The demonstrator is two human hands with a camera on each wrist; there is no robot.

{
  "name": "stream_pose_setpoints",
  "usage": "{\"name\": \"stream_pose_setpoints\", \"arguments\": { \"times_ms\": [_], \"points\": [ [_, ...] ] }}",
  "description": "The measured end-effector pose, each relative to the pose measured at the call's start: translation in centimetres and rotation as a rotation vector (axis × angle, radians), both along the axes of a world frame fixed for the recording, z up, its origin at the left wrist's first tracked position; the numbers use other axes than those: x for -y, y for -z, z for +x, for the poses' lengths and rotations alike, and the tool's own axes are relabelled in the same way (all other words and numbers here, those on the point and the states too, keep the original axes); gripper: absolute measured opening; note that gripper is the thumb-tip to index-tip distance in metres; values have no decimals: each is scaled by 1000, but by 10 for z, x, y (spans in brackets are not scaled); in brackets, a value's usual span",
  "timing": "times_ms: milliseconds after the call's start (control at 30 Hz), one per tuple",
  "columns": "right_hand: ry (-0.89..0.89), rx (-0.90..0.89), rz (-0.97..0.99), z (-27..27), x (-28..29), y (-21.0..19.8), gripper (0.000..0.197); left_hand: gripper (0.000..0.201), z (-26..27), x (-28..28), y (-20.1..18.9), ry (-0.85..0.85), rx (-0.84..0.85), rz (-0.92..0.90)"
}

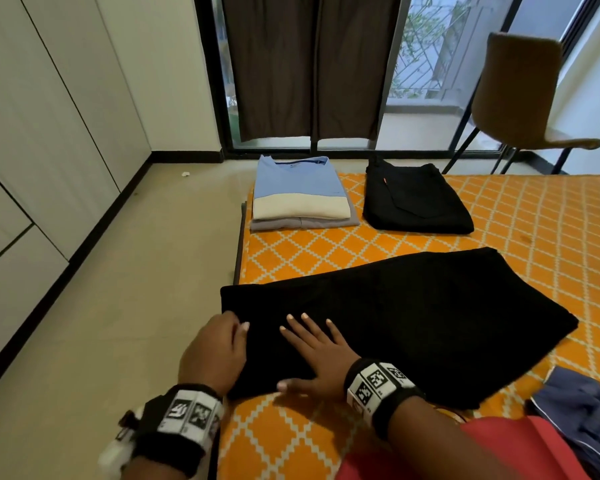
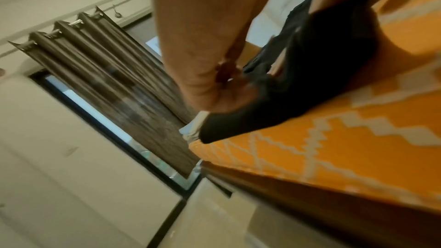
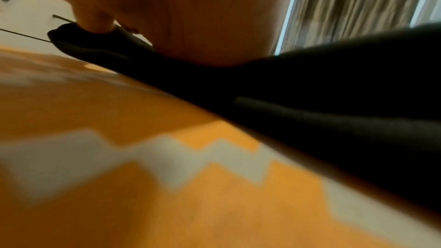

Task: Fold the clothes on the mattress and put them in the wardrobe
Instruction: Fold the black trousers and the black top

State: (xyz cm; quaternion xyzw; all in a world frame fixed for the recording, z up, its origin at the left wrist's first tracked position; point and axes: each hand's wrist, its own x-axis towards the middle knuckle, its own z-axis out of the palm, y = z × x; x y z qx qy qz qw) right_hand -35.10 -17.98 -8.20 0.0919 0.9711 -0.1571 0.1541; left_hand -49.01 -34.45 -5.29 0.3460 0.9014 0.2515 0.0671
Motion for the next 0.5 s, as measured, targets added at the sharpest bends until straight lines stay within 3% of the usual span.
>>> {"name": "stream_pose_setpoints", "arguments": {
  "times_ms": [67,133,233,300,400,467,500],
  "points": [
    [52,-26,-71,-1,-1,1,76,29,10,-22,14,34,-75,-8],
    [97,-61,-147,-2,-4,0,53,67,21,-36,30,79,-48,-227],
    [120,-61,-224,-1,-9,-2,47,116,17,-37,38,156,15,-406],
    [103,-26,-186,-2,-13,-1,55,131,8,-32,33,241,72,-444],
    [186,26,-69,-2,-23,-2,106,138,-14,-17,30,309,164,-486],
    [262,48,-11,-5,-25,-11,124,138,-27,-7,25,282,277,-361],
    [262,27,27,-8,-23,-15,124,125,-34,-4,24,217,341,-220]
  ]
}}
